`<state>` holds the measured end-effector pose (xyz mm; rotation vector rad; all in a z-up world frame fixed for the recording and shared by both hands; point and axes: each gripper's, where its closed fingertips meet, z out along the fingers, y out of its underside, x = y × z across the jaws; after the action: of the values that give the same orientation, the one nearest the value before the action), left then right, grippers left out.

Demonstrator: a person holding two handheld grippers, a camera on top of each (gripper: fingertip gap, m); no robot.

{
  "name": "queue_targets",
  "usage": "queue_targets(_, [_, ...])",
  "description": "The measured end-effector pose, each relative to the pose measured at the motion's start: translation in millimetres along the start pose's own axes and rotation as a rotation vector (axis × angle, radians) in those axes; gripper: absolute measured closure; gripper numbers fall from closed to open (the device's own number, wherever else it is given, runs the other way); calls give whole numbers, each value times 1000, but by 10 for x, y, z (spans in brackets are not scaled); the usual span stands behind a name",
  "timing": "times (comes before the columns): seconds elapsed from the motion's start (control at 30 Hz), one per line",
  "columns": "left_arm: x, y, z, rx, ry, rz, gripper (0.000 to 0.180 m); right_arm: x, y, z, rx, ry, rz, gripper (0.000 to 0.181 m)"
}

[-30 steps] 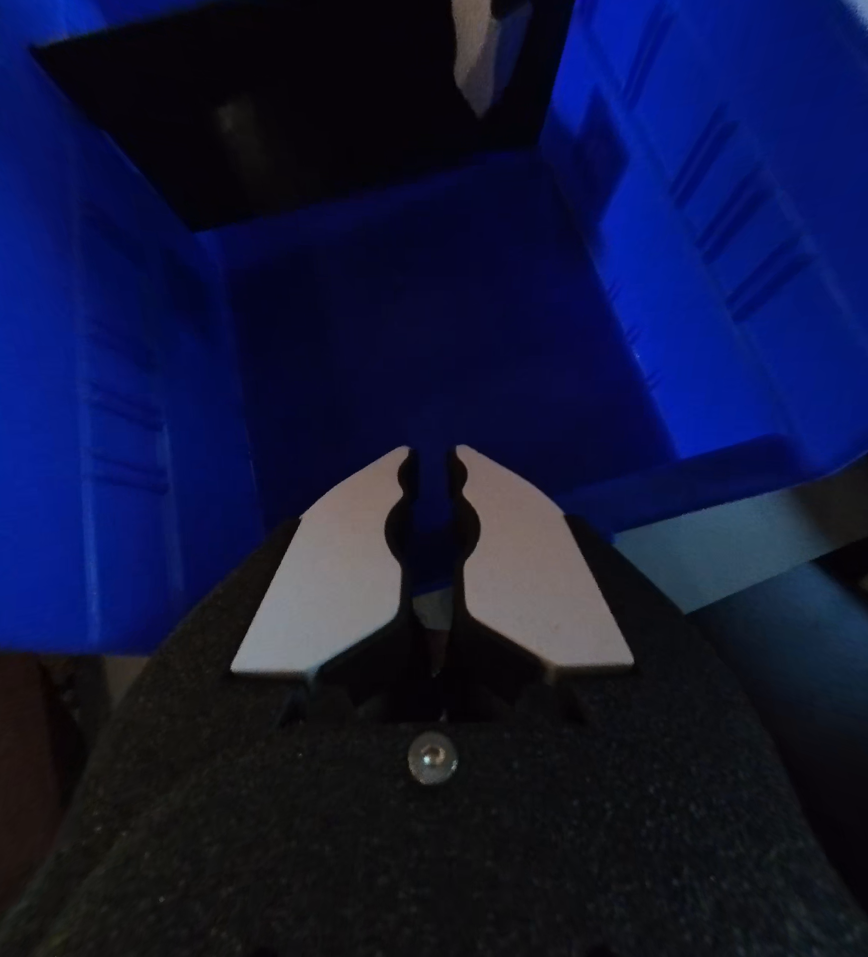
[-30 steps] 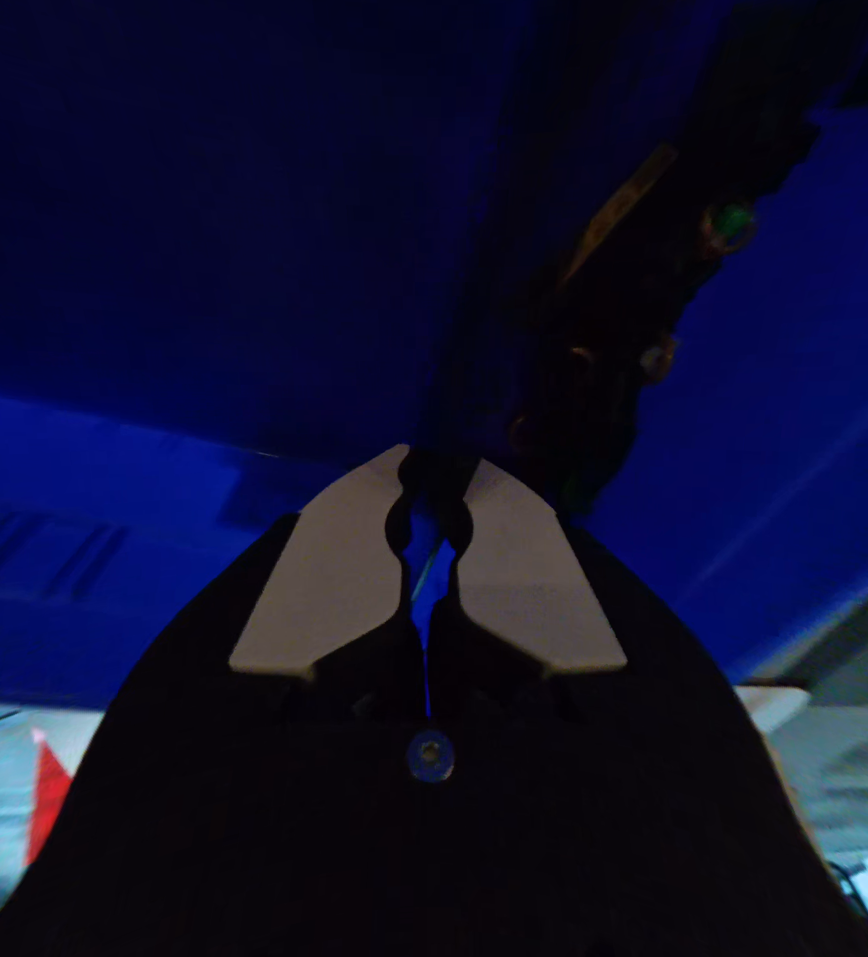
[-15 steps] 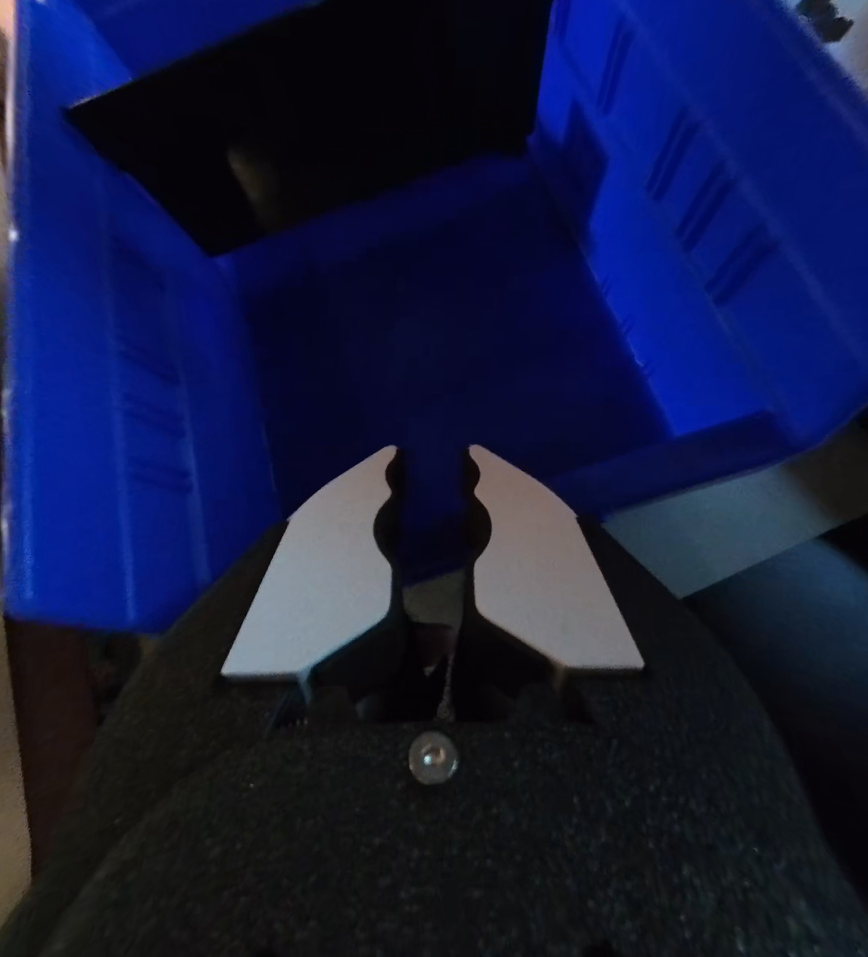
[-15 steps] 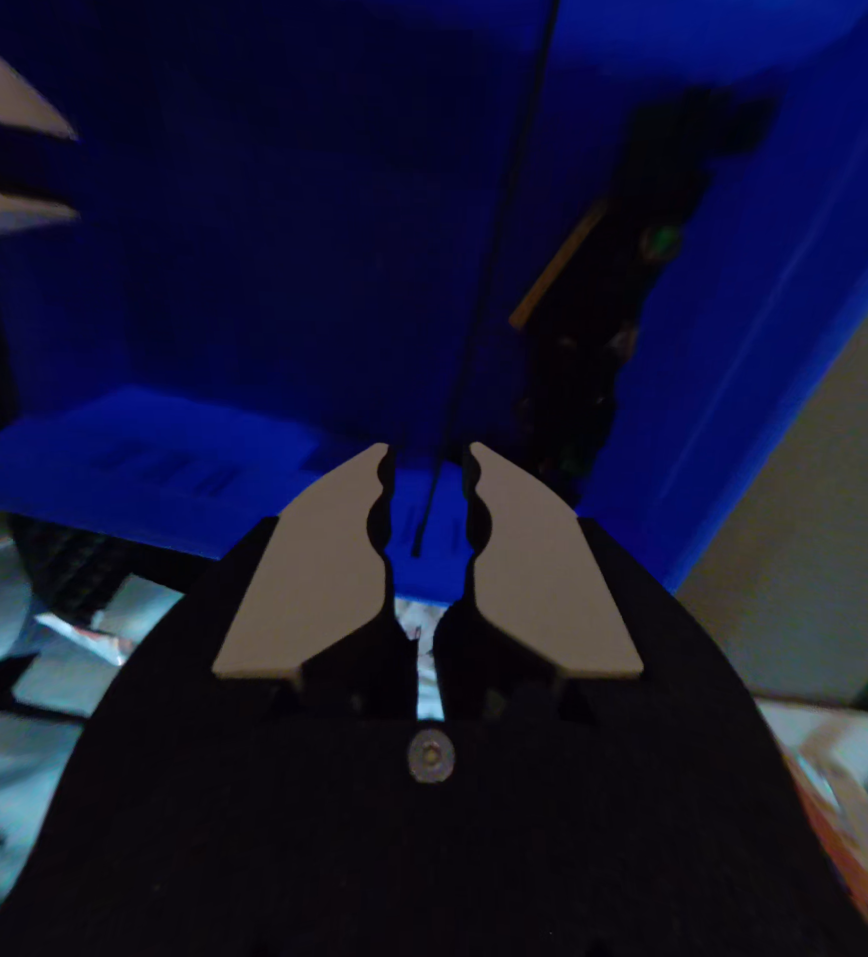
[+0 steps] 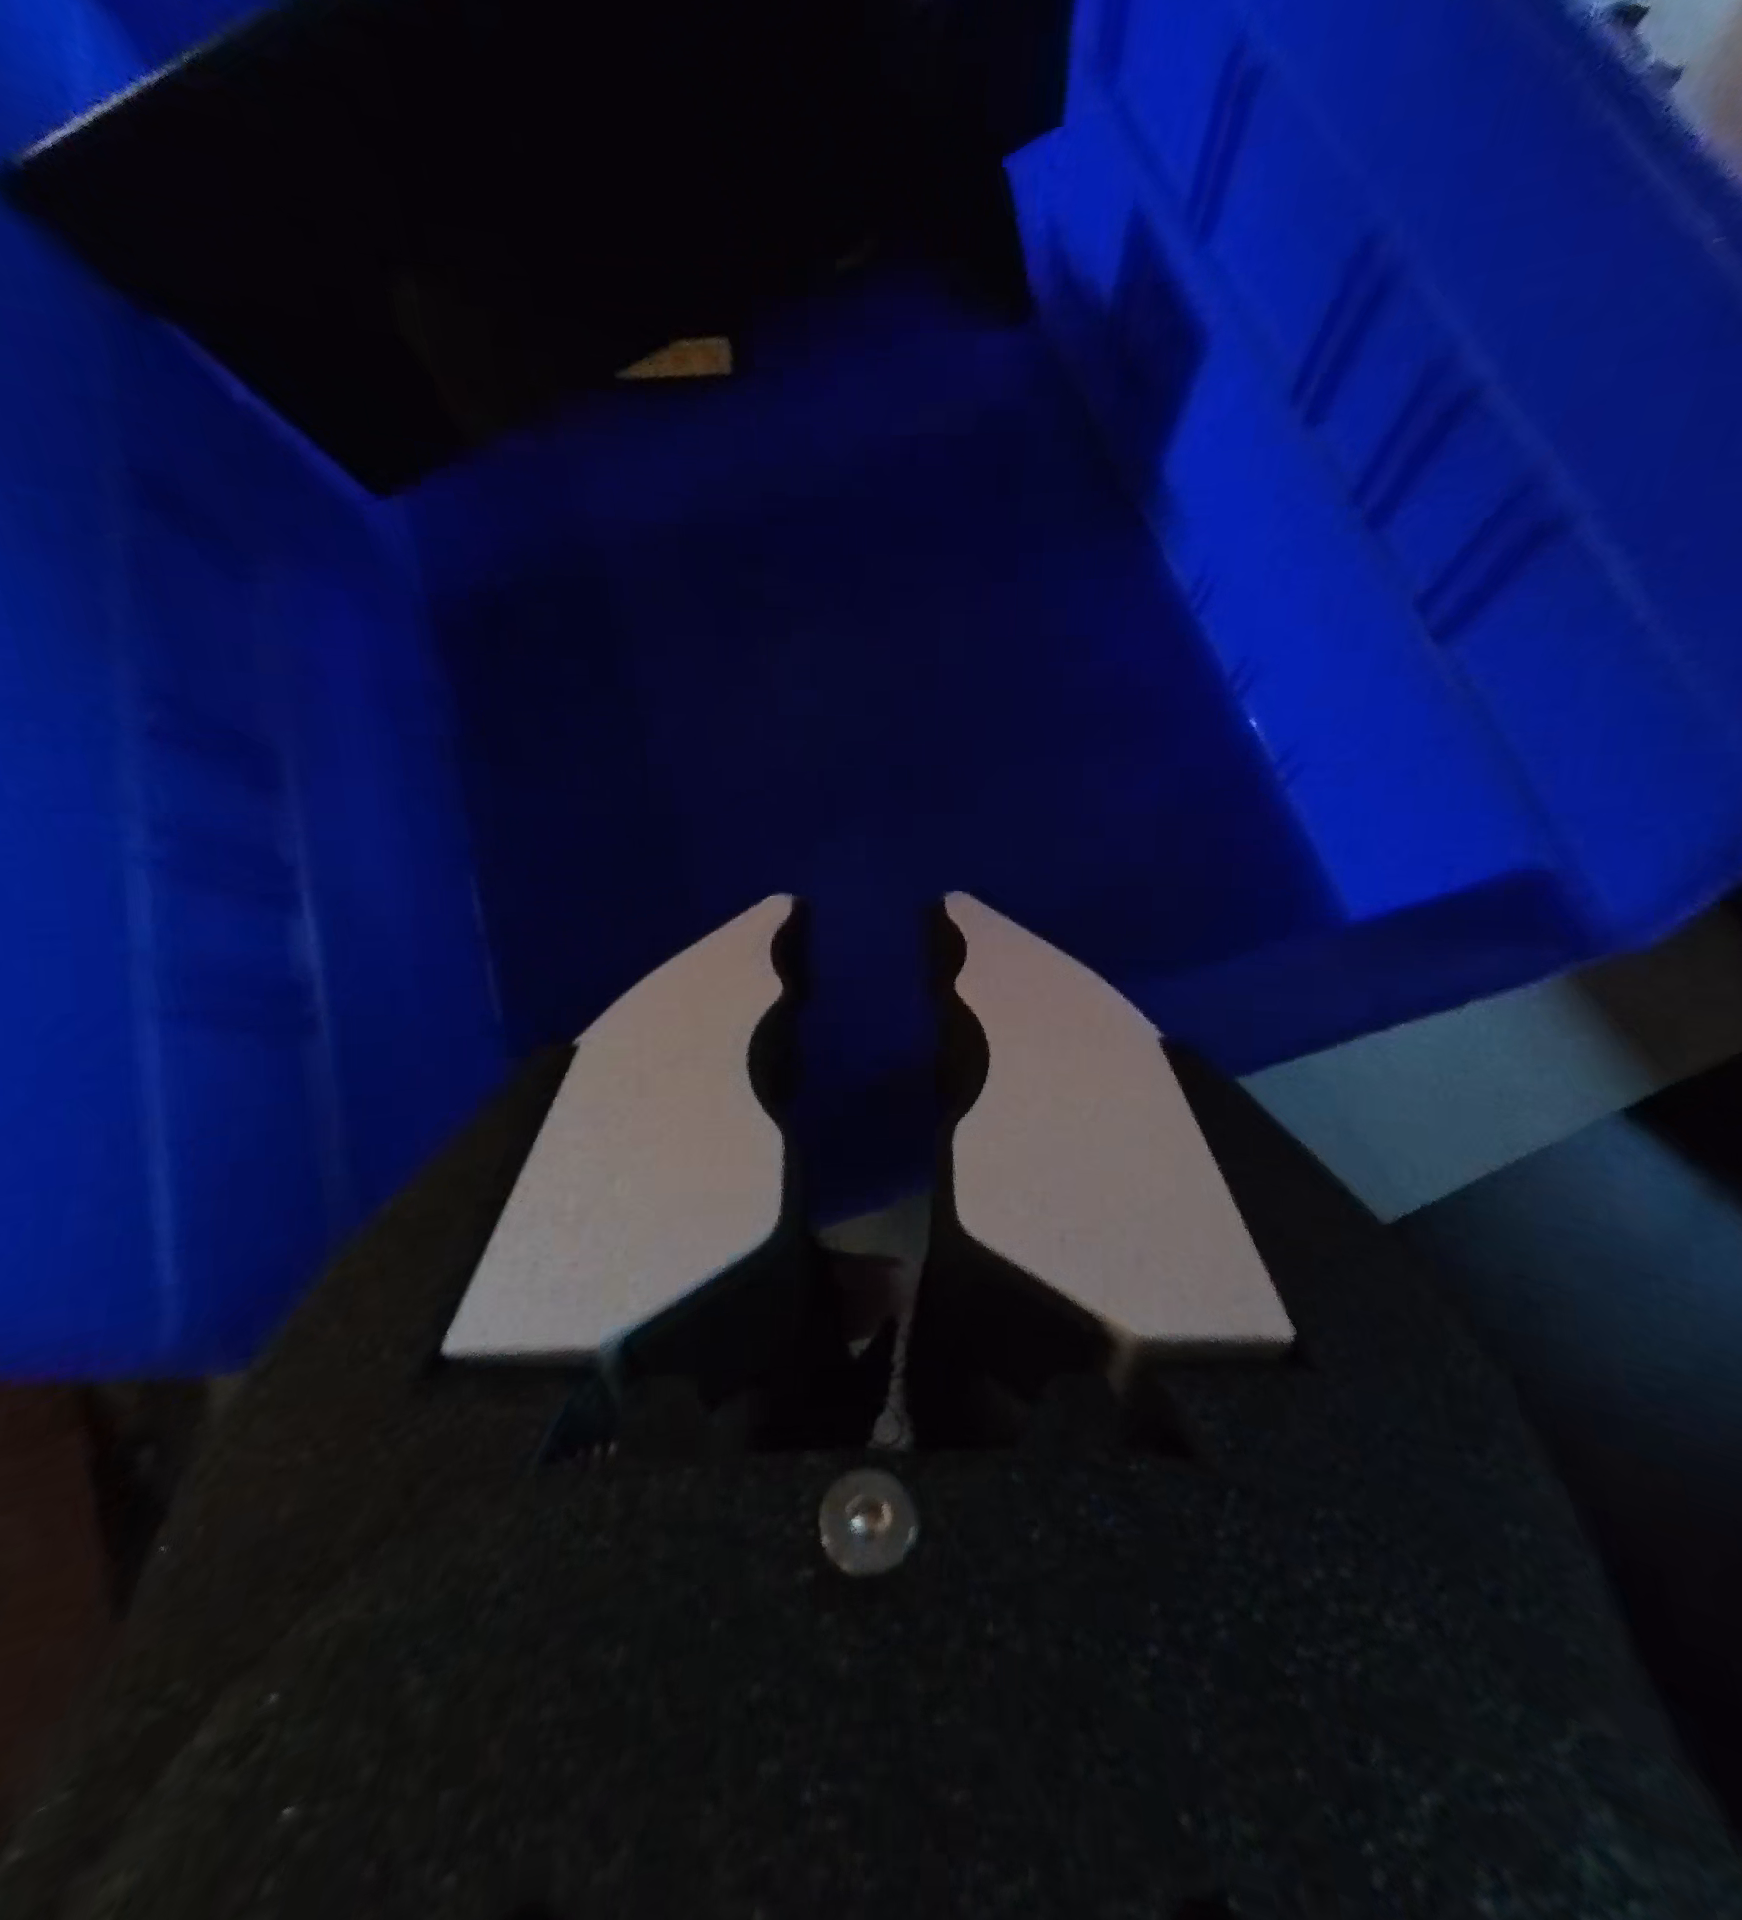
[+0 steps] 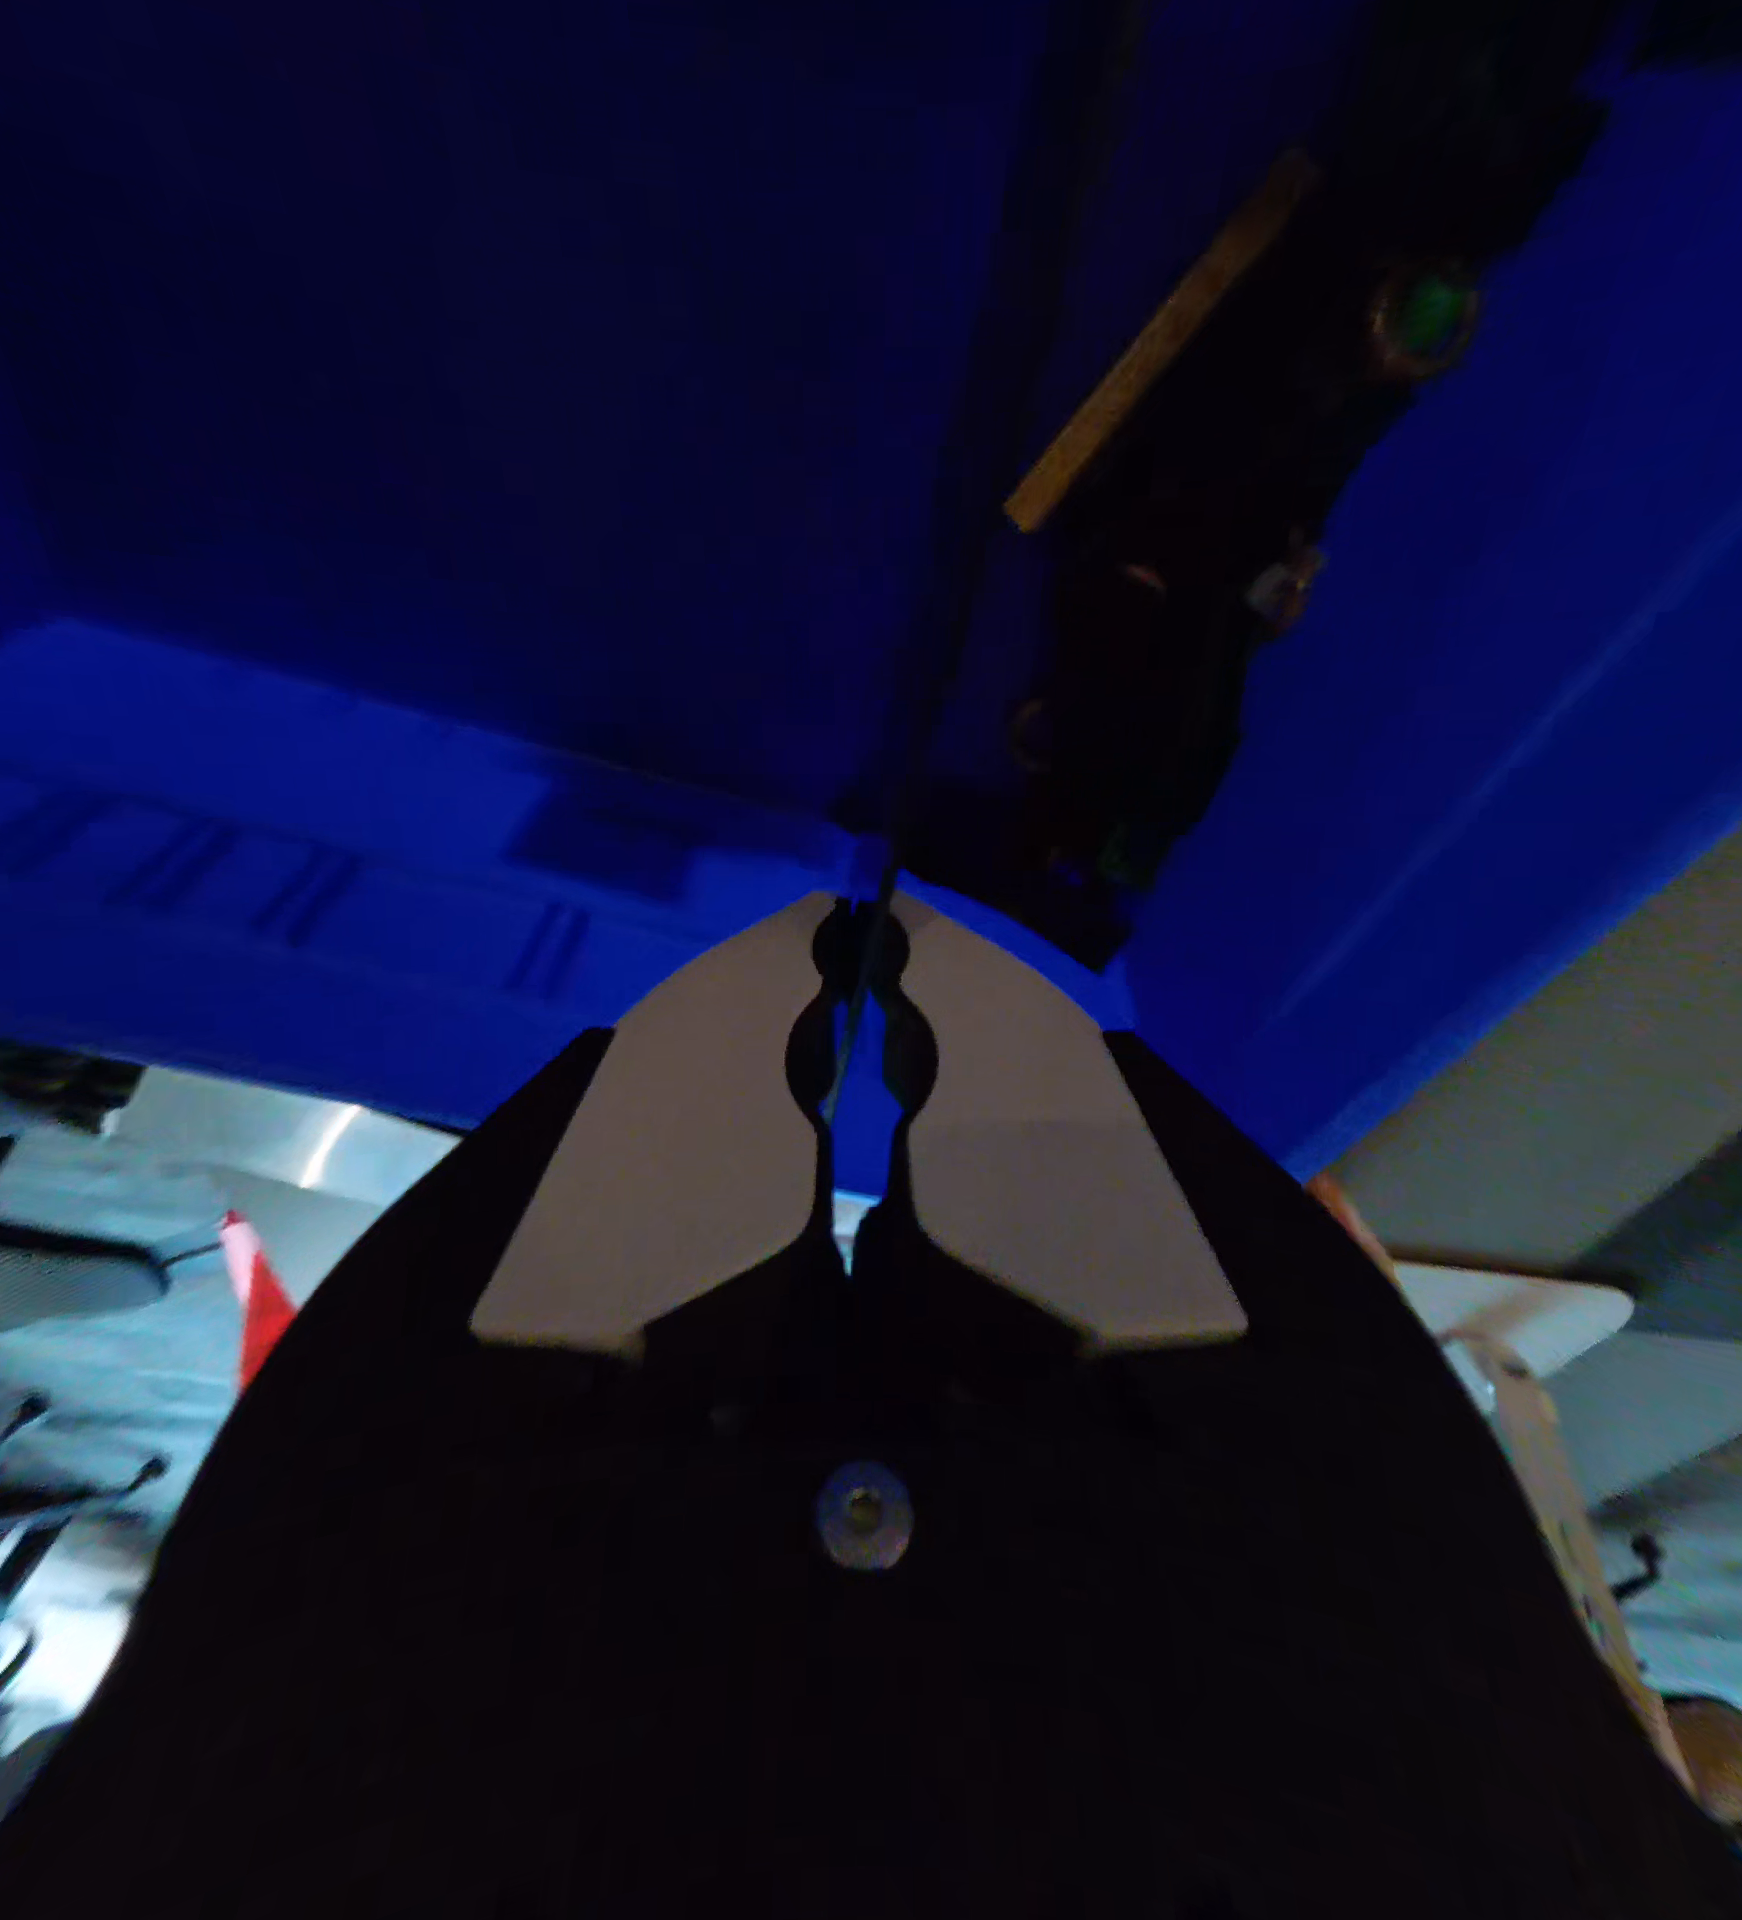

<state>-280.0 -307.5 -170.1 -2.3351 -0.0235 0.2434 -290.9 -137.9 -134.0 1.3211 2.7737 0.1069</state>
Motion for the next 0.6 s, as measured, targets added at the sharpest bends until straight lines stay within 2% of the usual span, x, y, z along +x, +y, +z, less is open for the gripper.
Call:
queue_targets(0.27, [17,42,42,-30,-3,-22,153,-103,68,1,-103,-48,15,178])
queue_targets(0.6, [32,31,84,-33,-51,-8,151,-227,6,147,30,-128,69,178])
